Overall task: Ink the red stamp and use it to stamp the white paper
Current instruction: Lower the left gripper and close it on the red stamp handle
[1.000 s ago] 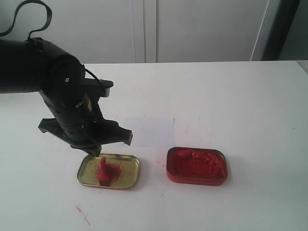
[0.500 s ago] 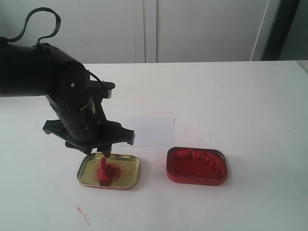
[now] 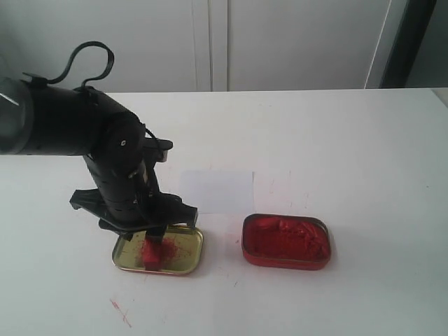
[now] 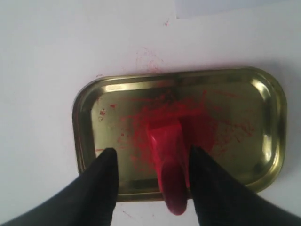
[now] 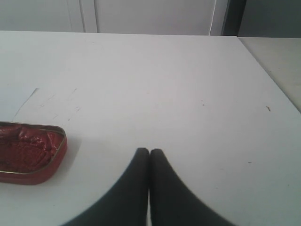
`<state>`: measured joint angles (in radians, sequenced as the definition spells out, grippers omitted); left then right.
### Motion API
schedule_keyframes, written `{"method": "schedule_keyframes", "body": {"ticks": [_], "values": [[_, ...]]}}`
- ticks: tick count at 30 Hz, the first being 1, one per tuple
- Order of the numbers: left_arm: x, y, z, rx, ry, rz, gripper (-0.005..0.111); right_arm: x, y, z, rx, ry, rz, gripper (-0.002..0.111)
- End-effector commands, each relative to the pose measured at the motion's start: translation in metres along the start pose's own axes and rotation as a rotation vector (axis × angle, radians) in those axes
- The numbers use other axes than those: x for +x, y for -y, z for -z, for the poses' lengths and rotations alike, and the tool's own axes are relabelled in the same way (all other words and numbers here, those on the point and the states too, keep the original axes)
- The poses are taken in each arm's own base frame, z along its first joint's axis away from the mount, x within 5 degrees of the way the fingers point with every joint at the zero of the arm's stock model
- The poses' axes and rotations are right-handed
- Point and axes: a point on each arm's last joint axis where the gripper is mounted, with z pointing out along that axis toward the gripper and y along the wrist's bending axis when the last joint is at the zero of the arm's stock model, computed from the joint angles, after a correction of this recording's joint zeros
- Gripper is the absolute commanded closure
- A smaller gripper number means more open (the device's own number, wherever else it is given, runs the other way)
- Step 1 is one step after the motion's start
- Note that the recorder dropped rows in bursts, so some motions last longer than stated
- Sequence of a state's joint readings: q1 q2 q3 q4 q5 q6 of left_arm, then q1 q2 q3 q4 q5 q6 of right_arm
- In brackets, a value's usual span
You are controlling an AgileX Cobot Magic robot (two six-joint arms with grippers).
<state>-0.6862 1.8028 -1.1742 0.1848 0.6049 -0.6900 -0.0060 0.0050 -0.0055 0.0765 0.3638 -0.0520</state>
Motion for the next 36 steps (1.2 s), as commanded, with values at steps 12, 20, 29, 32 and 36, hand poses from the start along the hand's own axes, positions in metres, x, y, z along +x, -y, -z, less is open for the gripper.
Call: {"method": "schedule_keyframes", "body": {"ticks": [12,20,29,32,36], "values": [[0.0011,0.0023,-0.0124,-0.016,-0.029,-0.003,0.057,0.0003,0.0003,-0.0003,0.005,0.013,-0.005,0.108],[0.0011,0.0023,-0.0124,-0.016,-0.028,0.013,0.083,0.0003,0.0003,-0.0003,0.005,0.013,-0.005,0.108],[0.0013,0.0022,-0.0124,-0.017,-0.03,0.014,0.107,0.0003,0.0003,-0.0003,0.005,0.013,-0.005,0.108],[0.0014,0.0023,-0.0124,-0.016,-0.031,0.016,0.107,0.0003,0.0003,-0.0003,0.005,0.013,-0.005,0.108],[0.0011,0.0021,-0.0076,-0.01,-0.021,0.018,0.107,0.0003,0.0003,-0.0003,0.005,0.013,-0.005,0.108]]}}
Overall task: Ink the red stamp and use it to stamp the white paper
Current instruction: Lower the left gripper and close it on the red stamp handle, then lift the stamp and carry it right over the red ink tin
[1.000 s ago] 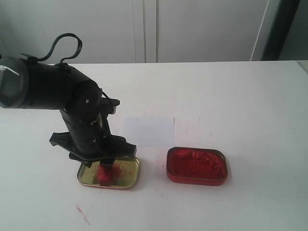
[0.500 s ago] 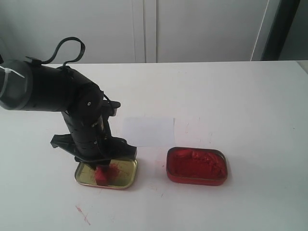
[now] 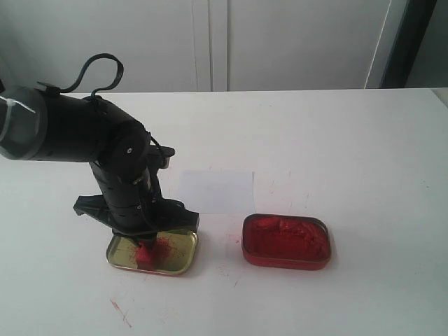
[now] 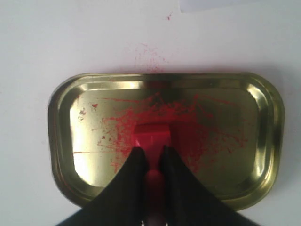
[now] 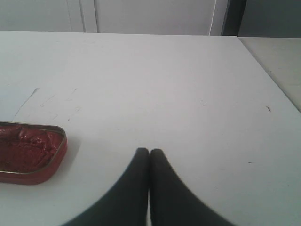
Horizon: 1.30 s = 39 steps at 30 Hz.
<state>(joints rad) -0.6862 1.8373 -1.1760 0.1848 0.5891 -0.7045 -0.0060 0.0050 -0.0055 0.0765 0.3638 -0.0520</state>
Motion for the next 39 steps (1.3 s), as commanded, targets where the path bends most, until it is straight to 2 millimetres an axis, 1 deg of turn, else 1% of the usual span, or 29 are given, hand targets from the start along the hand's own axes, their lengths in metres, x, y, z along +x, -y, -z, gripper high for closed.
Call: {"method": "schedule_keyframes", "body": {"ticks": [1,9,14,16,23,25,30,35,39], "values": [[0.002,0.0,0.007,0.0,0.001,0.007,0.107,0.0,0.0,0.0,0.005,0.013,-0.005,0.108],[0.001,-0.001,0.025,0.022,0.048,-0.005,0.107,0.0,0.0,0.0,0.005,0.013,-0.005,0.108],[0.0,-0.001,0.026,0.026,0.055,-0.005,0.107,0.0,0.0,0.0,0.005,0.013,-0.005,0.108],[0.0,-0.001,0.026,0.026,0.055,-0.005,0.107,0.0,0.0,0.0,0.005,0.013,-0.037,0.108],[0.0,-0.001,0.026,0.029,0.062,-0.011,0.107,0.0,0.0,0.0,0.005,0.013,-0.031,0.108],[0.0,-0.001,0.026,0.027,0.061,-0.052,0.107,0.0,0.0,0.0,0.005,0.013,-0.031,0.108],[0.0,-0.001,0.026,0.021,0.061,-0.223,0.107,0.0,0.0,0.0,0.005,0.013,-0.031,0.108],[-0.001,0.0,0.027,0.02,0.066,-0.331,0.107,0.0,0.0,0.0,0.005,0.013,-0.031,0.108],[-0.006,0.002,0.036,0.023,0.063,-0.457,0.107,0.0,0.0,0.0,0.005,0.013,-0.031,0.108]]}}
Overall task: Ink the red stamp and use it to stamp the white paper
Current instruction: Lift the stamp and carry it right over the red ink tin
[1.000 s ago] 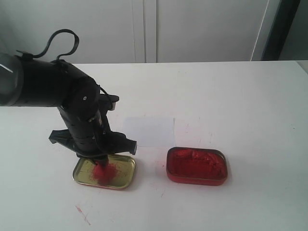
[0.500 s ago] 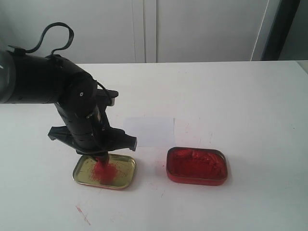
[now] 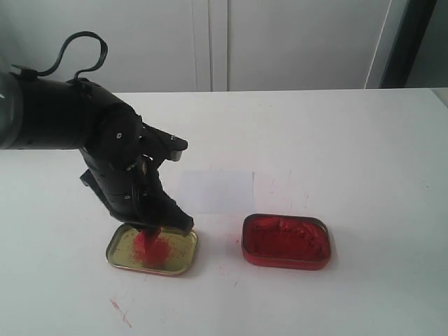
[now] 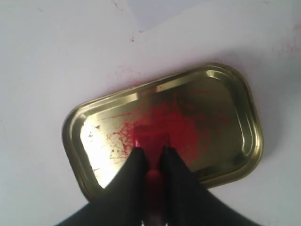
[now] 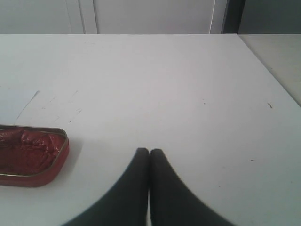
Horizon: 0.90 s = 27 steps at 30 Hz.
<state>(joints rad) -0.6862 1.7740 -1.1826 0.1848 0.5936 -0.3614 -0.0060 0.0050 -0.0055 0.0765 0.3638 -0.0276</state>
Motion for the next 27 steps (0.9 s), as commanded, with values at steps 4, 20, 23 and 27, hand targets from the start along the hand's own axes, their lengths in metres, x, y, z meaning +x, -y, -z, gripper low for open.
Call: {"method": "schedule_keyframes", "body": {"ticks": [4,20,23,27], "values": [[-0.018,0.009,0.029,0.074,0.021,-0.245,0.107,0.0,0.0,0.0,0.005,0.014,-0.007,0.108],[-0.081,0.079,0.043,0.413,0.063,-0.631,0.107,0.0,0.0,0.0,0.005,0.014,-0.007,0.108],[-0.084,0.095,0.035,0.423,0.036,-0.701,0.107,0.0,0.0,0.0,0.005,0.014,-0.007,0.108],[-0.093,0.112,0.029,0.399,0.046,-0.779,0.107,0.0,0.0,0.0,0.005,0.014,-0.007,0.108]]}}
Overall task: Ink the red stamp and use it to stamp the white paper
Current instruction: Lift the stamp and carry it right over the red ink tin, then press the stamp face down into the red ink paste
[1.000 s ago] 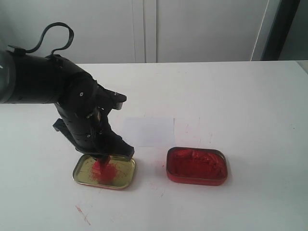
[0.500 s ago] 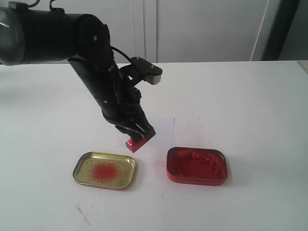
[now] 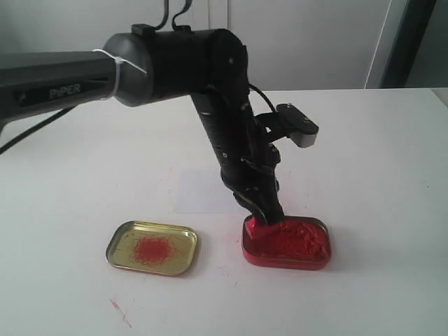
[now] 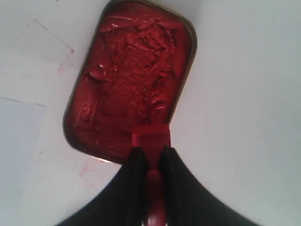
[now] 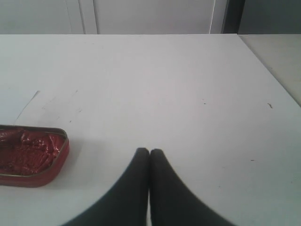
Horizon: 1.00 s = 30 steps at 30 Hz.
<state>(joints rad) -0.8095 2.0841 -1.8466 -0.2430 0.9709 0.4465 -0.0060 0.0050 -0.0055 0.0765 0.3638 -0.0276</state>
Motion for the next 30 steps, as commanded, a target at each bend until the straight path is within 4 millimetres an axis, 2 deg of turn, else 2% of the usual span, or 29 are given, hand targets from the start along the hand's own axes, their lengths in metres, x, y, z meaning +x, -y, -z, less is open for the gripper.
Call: {"method": "schedule_keyframes", "body": {"ticks": [1,8,19,30], "values": [[-0.018,0.008,-0.009,-0.011,-0.019,-0.088,0.107,0.0,0.0,0.0,0.005,0.014,-0.007,0.108],[-0.027,0.0,-0.043,-0.029,-0.064,-0.122,0.107,0.0,0.0,0.0,0.005,0.014,-0.007,0.108],[-0.029,-0.005,-0.051,-0.061,-0.038,-0.125,0.107,0.0,0.0,0.0,0.005,0.014,-0.007,0.108],[-0.021,-0.013,-0.081,-0.056,-0.11,-0.121,0.107,0.0,0.0,0.0,0.005,0.014,-0.007,0.108]]}}
